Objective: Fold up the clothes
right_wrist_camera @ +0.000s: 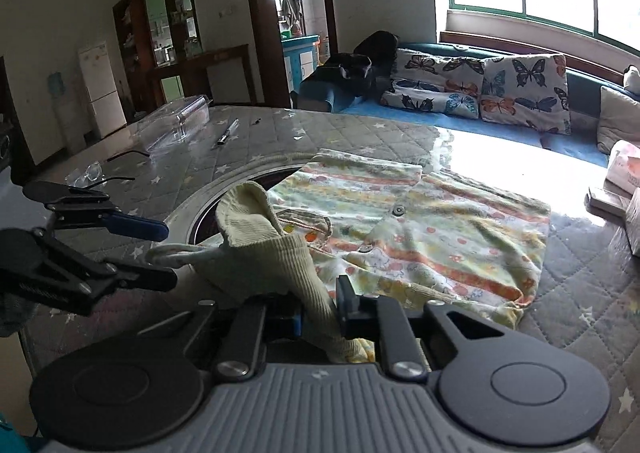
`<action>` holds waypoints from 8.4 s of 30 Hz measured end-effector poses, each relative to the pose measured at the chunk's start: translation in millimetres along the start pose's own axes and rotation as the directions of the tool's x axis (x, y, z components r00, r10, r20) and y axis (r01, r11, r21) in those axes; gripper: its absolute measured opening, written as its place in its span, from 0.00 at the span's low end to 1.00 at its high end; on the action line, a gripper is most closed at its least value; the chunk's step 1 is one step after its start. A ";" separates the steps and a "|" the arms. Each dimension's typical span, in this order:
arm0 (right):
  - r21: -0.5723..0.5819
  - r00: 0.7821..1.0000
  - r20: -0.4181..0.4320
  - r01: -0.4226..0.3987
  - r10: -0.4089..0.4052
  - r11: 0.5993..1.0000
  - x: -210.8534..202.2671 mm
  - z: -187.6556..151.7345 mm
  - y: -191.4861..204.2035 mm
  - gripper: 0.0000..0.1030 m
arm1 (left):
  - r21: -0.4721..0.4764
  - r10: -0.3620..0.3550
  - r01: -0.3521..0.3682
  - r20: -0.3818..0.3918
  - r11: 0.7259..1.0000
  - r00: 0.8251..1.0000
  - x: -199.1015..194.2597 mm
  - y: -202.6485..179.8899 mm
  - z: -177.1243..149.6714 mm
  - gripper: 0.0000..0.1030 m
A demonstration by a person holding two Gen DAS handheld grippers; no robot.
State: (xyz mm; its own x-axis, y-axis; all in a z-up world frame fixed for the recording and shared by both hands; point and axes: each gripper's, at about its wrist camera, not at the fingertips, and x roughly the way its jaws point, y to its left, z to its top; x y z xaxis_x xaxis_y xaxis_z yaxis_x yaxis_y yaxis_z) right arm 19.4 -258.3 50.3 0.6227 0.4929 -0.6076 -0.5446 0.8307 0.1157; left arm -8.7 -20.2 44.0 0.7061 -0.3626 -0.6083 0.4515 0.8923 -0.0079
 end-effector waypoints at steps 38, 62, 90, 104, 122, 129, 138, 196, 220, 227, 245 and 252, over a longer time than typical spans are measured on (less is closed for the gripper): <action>-0.070 0.994 0.080 -0.064 0.070 0.995 -117.8 -13.1 42.3 0.06 | 0.081 -0.125 0.117 0.097 0.990 0.987 -97.6 -32.7 -17.1 0.06; 0.004 0.995 -0.085 0.056 -0.055 0.998 88.0 61.0 -39.5 0.19 | -0.201 -0.049 0.024 -0.122 0.979 0.991 80.8 71.8 34.8 0.08; 0.213 0.983 -0.036 0.182 -0.179 0.960 15.5 -11.8 -102.9 0.14 | -0.166 0.079 -0.114 -0.205 0.979 0.976 103.7 76.8 42.1 0.14; 0.220 0.971 -0.001 0.233 -0.238 0.947 12.6 -4.3 -95.2 0.18 | -0.215 0.116 -0.153 -0.173 0.965 0.978 88.1 90.1 47.8 0.14; 0.095 0.995 -0.071 0.070 -0.063 0.993 83.4 22.8 -44.5 0.17 | -0.264 -0.104 0.063 -0.145 0.963 0.984 134.6 31.1 62.9 0.13; 0.084 0.996 -0.039 0.082 -0.079 0.993 73.3 25.2 -39.3 0.18 | -0.312 -0.112 0.068 -0.124 0.948 0.986 134.2 38.5 61.4 0.13; -0.048 0.997 -0.070 0.034 -0.037 0.998 45.0 15.0 0.4 0.18 | -0.299 -0.131 0.102 -0.080 0.949 0.988 100.1 23.5 58.4 0.13; 0.117 0.981 -0.037 0.194 -0.191 0.974 -8.0 -30.4 -50.0 0.18 | -0.357 -0.005 -0.018 -0.064 0.934 0.998 34.6 51.0 -4.4 0.12; 0.101 0.985 -0.055 0.167 -0.162 0.981 62.7 15.5 -61.8 0.27 | -0.326 -0.061 0.028 -0.090 0.945 0.994 121.8 44.8 51.2 0.13; 0.107 0.982 -0.053 0.187 -0.182 0.977 64.9 11.1 -59.1 0.42 | -0.325 -0.037 0.005 -0.091 0.946 0.995 115.7 46.5 49.7 0.45; 0.114 0.985 0.014 0.170 -0.173 0.979 20.3 -12.2 -30.9 0.85 | -0.292 0.048 -0.060 -0.048 0.955 0.998 64.7 33.2 28.3 0.91; 0.088 0.988 0.044 0.146 -0.150 0.985 2.8 -24.3 -5.6 0.98 | -0.287 0.065 -0.061 0.003 0.956 0.998 36.2 26.6 12.7 1.00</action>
State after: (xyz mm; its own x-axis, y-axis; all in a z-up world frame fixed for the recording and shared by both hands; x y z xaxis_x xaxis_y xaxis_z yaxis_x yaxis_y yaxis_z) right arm 10.6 -267.9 28.8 0.7217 0.3736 -0.5828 -0.3962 0.9133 0.0948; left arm 35.8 -13.0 31.9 0.7355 -0.3047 -0.6052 0.2315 0.9524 -0.1983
